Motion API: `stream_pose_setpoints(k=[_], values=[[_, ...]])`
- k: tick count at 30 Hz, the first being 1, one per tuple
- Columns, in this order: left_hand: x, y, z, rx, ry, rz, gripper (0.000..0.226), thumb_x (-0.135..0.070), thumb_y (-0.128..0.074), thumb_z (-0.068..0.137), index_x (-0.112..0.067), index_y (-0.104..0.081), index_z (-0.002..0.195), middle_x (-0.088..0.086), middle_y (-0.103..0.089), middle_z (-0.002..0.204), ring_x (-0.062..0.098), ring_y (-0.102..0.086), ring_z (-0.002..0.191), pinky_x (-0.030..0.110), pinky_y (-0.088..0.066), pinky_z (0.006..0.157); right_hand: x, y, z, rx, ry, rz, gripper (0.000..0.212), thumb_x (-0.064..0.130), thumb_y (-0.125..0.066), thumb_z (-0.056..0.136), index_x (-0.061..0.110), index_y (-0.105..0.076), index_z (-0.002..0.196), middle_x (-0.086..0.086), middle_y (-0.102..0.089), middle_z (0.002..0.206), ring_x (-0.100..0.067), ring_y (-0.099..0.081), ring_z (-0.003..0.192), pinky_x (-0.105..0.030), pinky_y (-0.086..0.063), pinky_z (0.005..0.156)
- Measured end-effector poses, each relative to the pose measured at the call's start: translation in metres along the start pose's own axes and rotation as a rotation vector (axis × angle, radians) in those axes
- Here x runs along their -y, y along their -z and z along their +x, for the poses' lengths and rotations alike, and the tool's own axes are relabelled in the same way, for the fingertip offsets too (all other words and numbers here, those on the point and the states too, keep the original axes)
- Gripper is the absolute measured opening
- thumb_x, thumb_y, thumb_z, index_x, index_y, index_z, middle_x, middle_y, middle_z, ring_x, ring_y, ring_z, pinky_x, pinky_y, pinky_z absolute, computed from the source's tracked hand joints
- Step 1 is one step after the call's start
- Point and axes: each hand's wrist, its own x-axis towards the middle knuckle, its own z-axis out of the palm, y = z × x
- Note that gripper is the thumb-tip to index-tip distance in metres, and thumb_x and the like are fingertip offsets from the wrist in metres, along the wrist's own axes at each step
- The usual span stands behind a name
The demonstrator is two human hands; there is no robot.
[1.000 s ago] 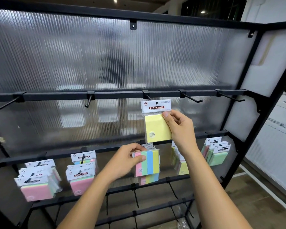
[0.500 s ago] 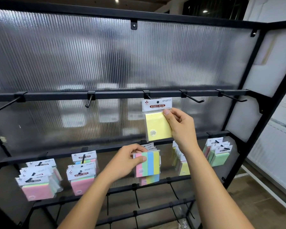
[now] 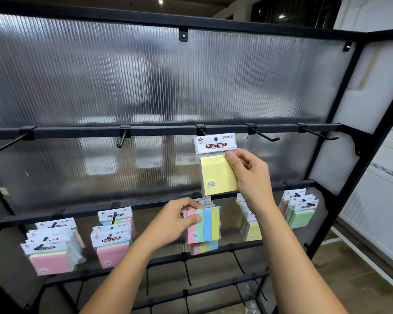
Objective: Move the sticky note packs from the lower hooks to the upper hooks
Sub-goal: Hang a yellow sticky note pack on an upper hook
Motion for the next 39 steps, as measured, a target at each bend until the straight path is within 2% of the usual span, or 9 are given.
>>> stream_pose_setpoints(k=[7, 11, 17, 22, 28, 33, 35, 37, 39], values=[[-0.002, 0.0, -0.001, 0.004, -0.005, 0.005, 0.018, -0.019, -0.069, 0.088, -0.032, -0.066, 0.101, -0.01, -0.07, 0.104, 0.004, -0.065, 0.099, 0.039, -0.057, 0.084, -0.006, 0.002, -0.002, -0.005, -0.006, 0.003, 0.02, 0.025, -0.061, 0.095, 0.008, -0.071, 0.099, -0.012, -0.072, 0.094, -0.011, -0.061, 0.078, -0.027, -0.048, 0.065], [0.0, -0.001, -0.001, -0.006, -0.016, -0.009, 0.018, -0.017, -0.07, 0.087, -0.029, -0.068, 0.1, -0.007, -0.071, 0.102, 0.007, -0.066, 0.097, 0.041, -0.054, 0.089, -0.005, 0.002, 0.0, -0.01, -0.002, -0.003, 0.017, 0.025, -0.06, 0.096, 0.011, -0.071, 0.092, -0.002, -0.069, 0.081, -0.008, -0.058, 0.072, -0.025, -0.045, 0.061], [-0.002, -0.002, -0.002, -0.004, -0.006, -0.008, 0.018, -0.018, -0.07, 0.087, -0.03, -0.068, 0.1, -0.01, -0.07, 0.103, 0.004, -0.065, 0.098, 0.039, -0.055, 0.088, -0.012, -0.004, 0.008, 0.01, 0.012, -0.037, 0.03, 0.026, -0.059, 0.097, -0.003, -0.066, 0.092, -0.026, -0.063, 0.089, -0.015, -0.053, 0.072, -0.03, -0.04, 0.061], [-0.003, -0.001, -0.001, -0.003, 0.0, 0.006, 0.018, -0.02, -0.07, 0.087, -0.032, -0.068, 0.101, -0.01, -0.069, 0.104, 0.003, -0.064, 0.098, 0.038, -0.055, 0.087, -0.021, -0.014, 0.021, -0.025, -0.002, -0.033, 0.032, 0.027, -0.061, 0.096, -0.004, -0.065, 0.089, -0.007, -0.056, 0.075, -0.011, -0.045, 0.066, -0.018, -0.034, 0.053], [-0.004, -0.001, 0.001, -0.012, 0.008, 0.017, 0.017, -0.021, -0.07, 0.087, -0.033, -0.068, 0.1, -0.012, -0.069, 0.104, 0.003, -0.064, 0.098, 0.038, -0.055, 0.088, -0.032, -0.025, 0.043, -0.042, -0.008, -0.051, 0.032, 0.026, -0.061, 0.096, -0.005, -0.063, 0.086, -0.007, -0.049, 0.072, -0.009, -0.038, 0.063, -0.014, -0.03, 0.05], [-0.001, -0.002, 0.002, -0.002, 0.013, 0.018, 0.017, -0.022, -0.07, 0.087, -0.034, -0.068, 0.099, -0.011, -0.069, 0.103, 0.004, -0.064, 0.098, 0.038, -0.055, 0.088, -0.043, -0.026, 0.045, -0.026, -0.078, -0.055, 0.02, 0.027, -0.063, 0.094, 0.007, -0.069, 0.094, 0.003, -0.063, 0.075, -0.001, -0.051, 0.062, -0.013, -0.039, 0.055], [0.001, -0.002, 0.001, -0.003, 0.005, 0.008, 0.018, -0.02, -0.07, 0.087, -0.033, -0.068, 0.098, -0.01, -0.069, 0.102, 0.004, -0.064, 0.097, 0.038, -0.055, 0.089, -0.047, -0.022, 0.035, -0.004, -0.09, -0.07, 0.018, 0.028, -0.063, 0.094, 0.011, -0.068, 0.097, 0.001, -0.067, 0.083, -0.001, -0.057, 0.069, -0.014, -0.044, 0.057], [0.002, -0.003, 0.001, 0.004, -0.005, -0.005, 0.018, -0.017, -0.07, 0.086, -0.031, -0.069, 0.096, -0.009, -0.07, 0.099, 0.006, -0.065, 0.095, 0.039, -0.054, 0.089, -0.051, -0.015, 0.021, 0.0, -0.104, -0.092, 0.017, 0.026, -0.064, 0.094, 0.012, -0.068, 0.101, -0.003, -0.07, 0.095, -0.008, -0.062, 0.082, -0.018, -0.051, 0.069], [0.003, -0.005, 0.0, 0.012, -0.034, -0.029, 0.018, -0.014, -0.071, 0.085, -0.03, -0.07, 0.094, -0.004, -0.071, 0.096, 0.013, -0.066, 0.093, 0.042, -0.052, 0.091, -0.058, -0.007, 0.002, 0.009, -0.126, -0.097, 0.015, 0.027, -0.064, 0.093, 0.014, -0.069, 0.101, -0.002, -0.071, 0.095, -0.01, -0.065, 0.085, -0.026, -0.055, 0.081]])
